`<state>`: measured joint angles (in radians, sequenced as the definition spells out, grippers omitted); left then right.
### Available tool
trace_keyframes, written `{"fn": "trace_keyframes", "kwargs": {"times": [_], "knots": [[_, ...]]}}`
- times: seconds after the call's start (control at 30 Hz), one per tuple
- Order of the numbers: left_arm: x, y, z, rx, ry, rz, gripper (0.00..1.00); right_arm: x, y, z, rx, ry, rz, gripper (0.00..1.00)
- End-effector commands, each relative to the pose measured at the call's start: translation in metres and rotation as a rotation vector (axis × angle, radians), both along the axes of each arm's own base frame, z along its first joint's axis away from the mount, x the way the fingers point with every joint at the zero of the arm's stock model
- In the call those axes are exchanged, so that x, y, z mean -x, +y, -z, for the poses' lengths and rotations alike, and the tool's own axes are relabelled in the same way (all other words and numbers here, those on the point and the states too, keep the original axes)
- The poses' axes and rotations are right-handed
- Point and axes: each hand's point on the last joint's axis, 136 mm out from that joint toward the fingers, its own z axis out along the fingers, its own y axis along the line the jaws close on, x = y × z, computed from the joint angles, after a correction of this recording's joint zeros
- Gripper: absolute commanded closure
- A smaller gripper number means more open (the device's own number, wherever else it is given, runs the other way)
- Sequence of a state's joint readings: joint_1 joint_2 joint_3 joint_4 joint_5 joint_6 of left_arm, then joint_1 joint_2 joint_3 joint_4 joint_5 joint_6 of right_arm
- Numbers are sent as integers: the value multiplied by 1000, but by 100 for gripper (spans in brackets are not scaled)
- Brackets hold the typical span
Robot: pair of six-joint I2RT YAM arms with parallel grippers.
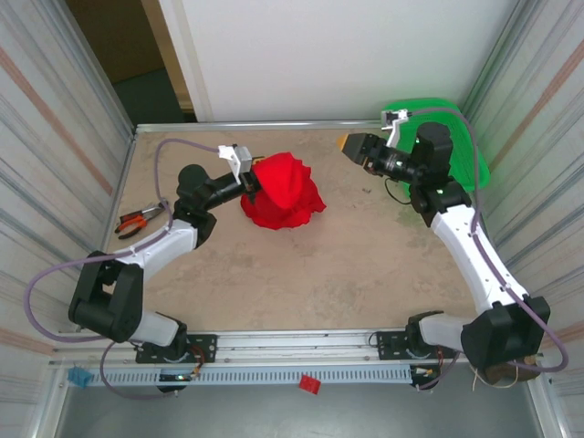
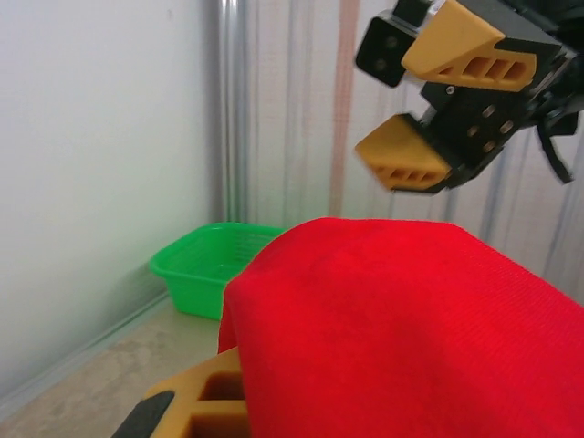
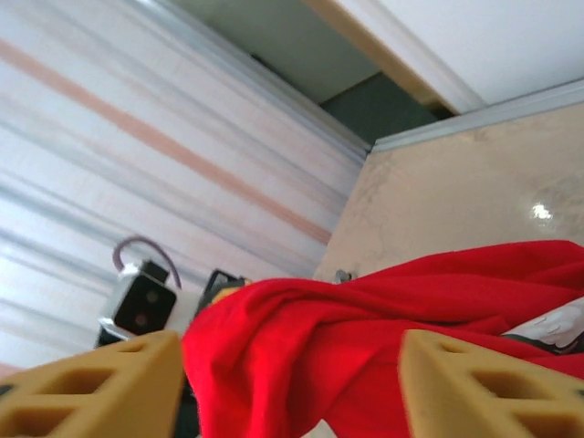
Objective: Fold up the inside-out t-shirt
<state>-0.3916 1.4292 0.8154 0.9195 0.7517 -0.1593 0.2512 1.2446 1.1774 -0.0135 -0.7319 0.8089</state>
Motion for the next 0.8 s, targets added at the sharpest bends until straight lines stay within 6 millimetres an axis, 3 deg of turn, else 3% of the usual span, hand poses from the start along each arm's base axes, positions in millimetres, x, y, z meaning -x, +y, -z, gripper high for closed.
{"fn": "trace_keyframes", "kwargs": {"times": [0.0,0.17,0.37,0.47,0.5,0.53,0.57,0.6,0.63,0.77], "knots": [[15,-2,-42,59,-97,81,100,8,21,31,80,-2,-120,29],[19,-4,-49,57,-96,121,100,14,36,60,128,-31,-223,27],[20,-6,-56,67,-88,147,100,16,56,70,122,-33,-302,26],[21,-7,-57,68,-85,153,100,13,68,76,116,-13,-335,32],[20,-7,-57,68,-83,150,100,12,73,77,114,-12,-350,38],[20,-7,-57,69,-85,148,100,12,77,79,112,-6,-360,50],[20,-7,-57,69,-83,144,100,10,79,79,109,-4,-365,65],[20,-6,-57,68,-81,141,100,8,78,78,103,-2,-364,87],[19,-6,-56,67,-81,131,100,5,76,76,96,-2,-356,100],[21,-5,-52,55,-72,125,100,-22,45,62,78,-3,-197,100]]}}
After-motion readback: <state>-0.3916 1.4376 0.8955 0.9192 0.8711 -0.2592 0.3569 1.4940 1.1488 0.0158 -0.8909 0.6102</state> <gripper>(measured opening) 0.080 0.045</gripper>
